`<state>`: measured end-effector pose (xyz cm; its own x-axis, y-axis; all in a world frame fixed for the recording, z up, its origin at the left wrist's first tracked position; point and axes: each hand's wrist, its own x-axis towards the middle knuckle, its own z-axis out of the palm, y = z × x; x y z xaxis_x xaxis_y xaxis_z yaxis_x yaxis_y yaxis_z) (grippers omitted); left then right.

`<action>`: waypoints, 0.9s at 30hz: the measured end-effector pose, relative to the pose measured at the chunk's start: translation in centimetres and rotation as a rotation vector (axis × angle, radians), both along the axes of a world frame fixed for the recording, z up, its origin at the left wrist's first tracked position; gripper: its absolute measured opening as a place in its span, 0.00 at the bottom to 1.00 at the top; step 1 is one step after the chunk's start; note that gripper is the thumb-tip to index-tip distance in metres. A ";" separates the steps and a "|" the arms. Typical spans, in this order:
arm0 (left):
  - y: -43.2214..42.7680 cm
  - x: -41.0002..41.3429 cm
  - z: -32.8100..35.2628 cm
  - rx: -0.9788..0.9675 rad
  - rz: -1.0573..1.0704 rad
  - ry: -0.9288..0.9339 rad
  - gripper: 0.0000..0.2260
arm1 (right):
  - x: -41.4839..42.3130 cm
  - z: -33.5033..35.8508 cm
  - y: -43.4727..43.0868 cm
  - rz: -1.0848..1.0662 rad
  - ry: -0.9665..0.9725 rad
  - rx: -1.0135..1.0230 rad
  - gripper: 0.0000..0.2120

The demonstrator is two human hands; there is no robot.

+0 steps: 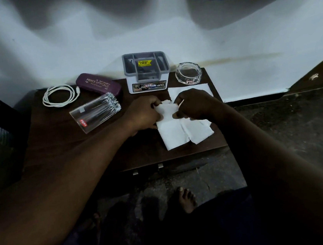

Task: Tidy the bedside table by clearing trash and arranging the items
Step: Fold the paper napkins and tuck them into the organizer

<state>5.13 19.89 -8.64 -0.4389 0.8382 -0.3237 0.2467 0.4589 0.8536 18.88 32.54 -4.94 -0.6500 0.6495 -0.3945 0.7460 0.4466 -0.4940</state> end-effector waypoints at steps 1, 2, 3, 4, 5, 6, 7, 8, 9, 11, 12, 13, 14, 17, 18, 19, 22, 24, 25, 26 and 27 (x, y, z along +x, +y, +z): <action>0.0 -0.1 0.0 0.011 0.018 -0.059 0.13 | -0.1 0.0 0.0 0.020 0.001 0.008 0.11; 0.0 -0.2 0.1 0.021 0.042 -0.110 0.13 | -0.3 0.0 0.0 0.042 -0.004 0.013 0.12; 0.1 -0.2 0.1 0.030 0.070 -0.162 0.13 | -0.4 0.0 0.0 0.051 0.002 0.005 0.14; 0.1 -0.3 0.2 0.038 0.104 -0.216 0.13 | -0.4 0.0 0.0 0.046 0.025 -0.015 0.15; 0.2 -0.3 0.3 0.046 0.141 -0.261 0.13 | -0.4 0.1 0.0 0.031 0.054 -0.044 0.15; 0.2 -0.4 0.4 0.057 0.180 -0.294 0.13 | -0.4 0.1 -0.1 0.015 0.085 -0.077 0.14; 0.2 -0.4 0.5 0.068 0.220 -0.311 0.13 | -0.4 0.3 -0.2 -0.007 0.113 -0.119 0.13; 0.2 -0.5 0.6 0.071 0.254 -0.321 0.13 | -0.5 0.4 -0.3 -0.038 0.145 -0.166 0.13; 0.2 -0.5 0.7 0.068 0.284 -0.327 0.12 | -0.6 0.5 -0.5 -0.079 0.182 -0.213 0.13; -0.1 -0.5 0.9 0.069 0.319 -0.358 0.03 | -1.0 0.6 -1.2 -0.144 0.267 -0.271 0.13; -0.2 -0.5 1.1 0.059 0.323 -0.399 0.05 | -1.2 0.8 -1.6 -0.161 0.306 -0.289 0.11; -0.4 -0.7 1.2 0.038 0.329 -0.456 0.13 | -1.5 1.0 -2.0 -0.170 0.339 -0.328 0.08; -0.4 -1.0 1.2 0.026 0.342 -0.520 0.20 | -1.7 1.3 -2.5 -0.168 0.372 -0.408 0.06; -0.6 -2.1 1.4 0.078 0.311 -0.717 0.33 | -2.5 2.0 -3.6 -0.105 0.474 -0.740 0.07; -0.7 -2.4 1.4 0.105 0.290 -0.775 0.34 | -2.6 2.2 -3.7 -0.082 0.489 -0.794 0.11; -0.8 -2.6 1.5 0.118 0.282 -0.804 0.33 | -2.8 2.4 -3.7 -0.068 0.499 -0.804 0.12; -0.8 -2.4 1.4 0.078 0.277 -0.744 0.15 | -2.5 2.7 -2.5 -0.118 0.514 -0.659 0.07; -0.9 -2.0 1.2 0.011 0.339 -0.660 0.13 | -1.7 2.9 -1.2 -0.238 0.507 -0.487 0.06; -0.9 -1.7 1.0 -0.028 0.371 -0.625 0.15 | -1.2 2.8 -0.4 -0.282 0.480 -0.358 0.06; -1.0 -1.5 0.8 -0.064 0.392 -0.592 0.16 | -0.5 2.6 0.3 -0.297 0.420 -0.207 0.06; -1.1 -1.4 0.6 -0.097 0.399 -0.557 0.16 | 0.2 2.4 0.9 -0.274 0.327 -0.072 0.07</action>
